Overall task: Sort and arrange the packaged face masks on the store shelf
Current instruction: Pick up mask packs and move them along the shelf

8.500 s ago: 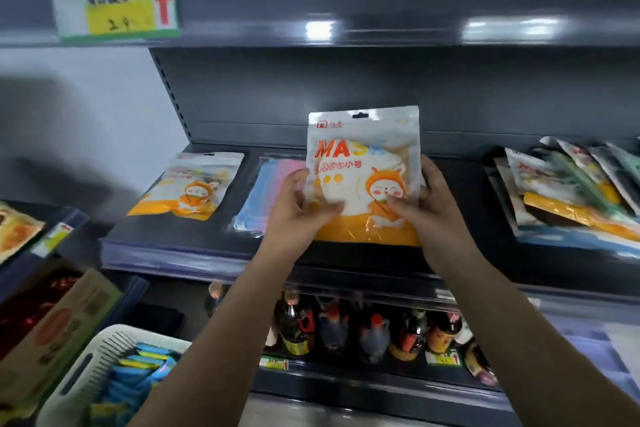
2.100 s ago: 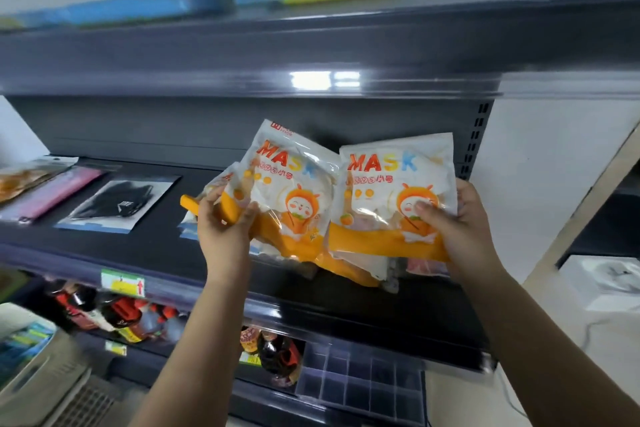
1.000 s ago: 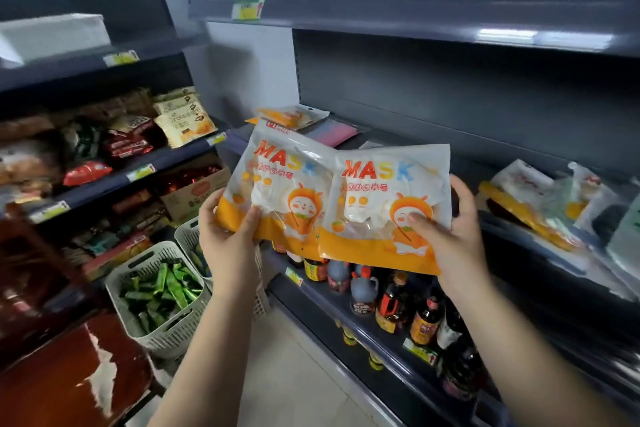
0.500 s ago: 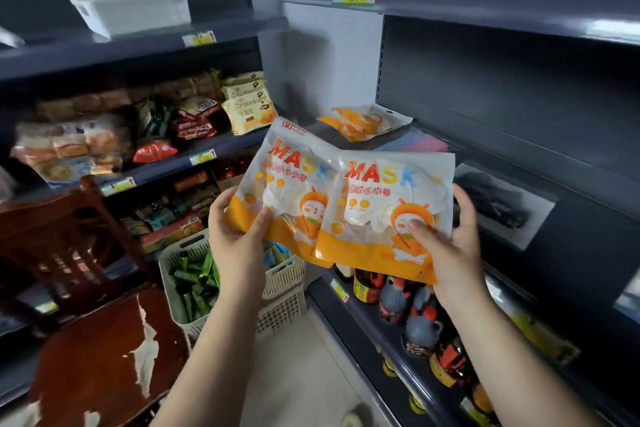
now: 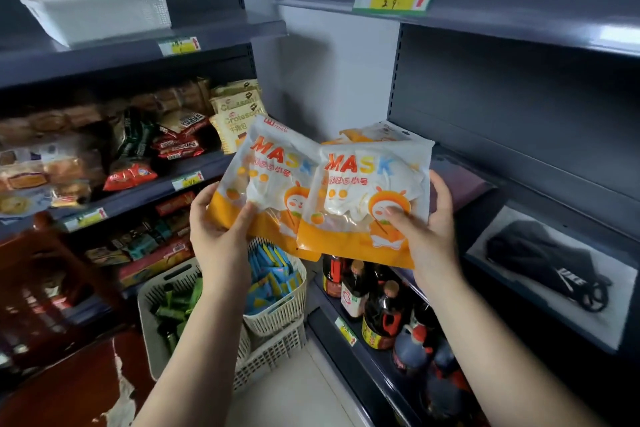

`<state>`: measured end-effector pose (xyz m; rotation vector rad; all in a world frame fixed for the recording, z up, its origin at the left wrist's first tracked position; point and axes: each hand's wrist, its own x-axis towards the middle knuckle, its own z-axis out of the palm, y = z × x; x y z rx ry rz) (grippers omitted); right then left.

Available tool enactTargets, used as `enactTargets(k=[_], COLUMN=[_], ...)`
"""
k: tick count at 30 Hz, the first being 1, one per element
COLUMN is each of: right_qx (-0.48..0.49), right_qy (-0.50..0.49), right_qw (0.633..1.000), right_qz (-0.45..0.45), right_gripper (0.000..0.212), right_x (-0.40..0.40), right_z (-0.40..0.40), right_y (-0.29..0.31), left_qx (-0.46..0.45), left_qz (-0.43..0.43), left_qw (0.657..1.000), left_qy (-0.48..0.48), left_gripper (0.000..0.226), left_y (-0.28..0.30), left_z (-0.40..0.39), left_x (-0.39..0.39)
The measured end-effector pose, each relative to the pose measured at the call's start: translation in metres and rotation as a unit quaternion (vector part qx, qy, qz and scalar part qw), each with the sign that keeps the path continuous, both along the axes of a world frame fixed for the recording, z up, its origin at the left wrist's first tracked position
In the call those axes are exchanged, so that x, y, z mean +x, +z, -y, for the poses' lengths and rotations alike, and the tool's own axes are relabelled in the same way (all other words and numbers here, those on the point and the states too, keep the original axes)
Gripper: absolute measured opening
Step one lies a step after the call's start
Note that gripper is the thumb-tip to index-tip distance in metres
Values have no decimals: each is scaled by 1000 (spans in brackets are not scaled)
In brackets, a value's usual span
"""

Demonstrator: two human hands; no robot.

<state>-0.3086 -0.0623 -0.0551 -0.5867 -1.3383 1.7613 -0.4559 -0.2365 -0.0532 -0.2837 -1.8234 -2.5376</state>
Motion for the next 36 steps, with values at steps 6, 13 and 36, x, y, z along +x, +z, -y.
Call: enactTargets(k=[6,13,36], right_qx=[-16,-48,-46], right_qy=[-29,-98,-379], right_qw=[999,994,919], right_qz=[15,-1,98], right_gripper=[74,71,69], right_x=[-33,-84,-152], right_z=[-22,-46,-115], right_y=[1,6,19], left_qx=[14,23,25], left_qz=[12,29,69], left_qw=[1000,995,952], left_qy=[-23,-94,-296], left_gripper=[40,41,43], left_y=[-5,-5,-12], left_z=[-29,-79,-185], left_x=[-51,-130,-288])
